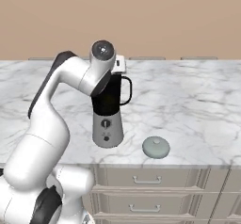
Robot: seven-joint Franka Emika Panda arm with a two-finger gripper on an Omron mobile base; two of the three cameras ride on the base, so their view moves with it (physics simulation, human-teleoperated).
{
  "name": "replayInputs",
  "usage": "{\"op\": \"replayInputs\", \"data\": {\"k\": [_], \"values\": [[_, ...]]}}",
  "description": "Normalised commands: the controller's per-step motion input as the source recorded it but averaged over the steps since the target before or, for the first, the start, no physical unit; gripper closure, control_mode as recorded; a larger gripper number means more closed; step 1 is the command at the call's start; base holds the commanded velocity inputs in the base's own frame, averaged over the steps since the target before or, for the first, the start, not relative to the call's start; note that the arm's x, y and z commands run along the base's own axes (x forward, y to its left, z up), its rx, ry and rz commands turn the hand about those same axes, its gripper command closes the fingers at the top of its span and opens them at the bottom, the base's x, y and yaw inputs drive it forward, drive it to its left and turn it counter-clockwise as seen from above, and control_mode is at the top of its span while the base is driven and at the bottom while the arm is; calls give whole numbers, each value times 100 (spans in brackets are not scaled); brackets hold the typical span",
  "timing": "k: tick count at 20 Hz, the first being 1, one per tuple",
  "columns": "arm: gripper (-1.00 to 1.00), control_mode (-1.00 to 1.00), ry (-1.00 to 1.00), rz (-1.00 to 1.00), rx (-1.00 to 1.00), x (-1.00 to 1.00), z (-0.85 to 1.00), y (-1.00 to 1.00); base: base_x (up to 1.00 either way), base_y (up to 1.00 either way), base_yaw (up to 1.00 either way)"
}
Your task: Grab the lemon and lemon wedge from the fridge, place them in the blender, close the lid, and turn on the blender to create a marinade.
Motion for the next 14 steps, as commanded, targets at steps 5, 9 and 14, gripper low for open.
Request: {"op": "replayInputs", "data": {"k": [5, 9, 14], "values": [[-100, -100, -1, 0, 0, -98, 14, -1, 0, 0, 0], [-100, -100, 0, 0, 0, -100, 0, 0, 0, 0, 0], [-100, -100, 8, -5, -2, -88, -25, 9, 0, 0, 0]]}}
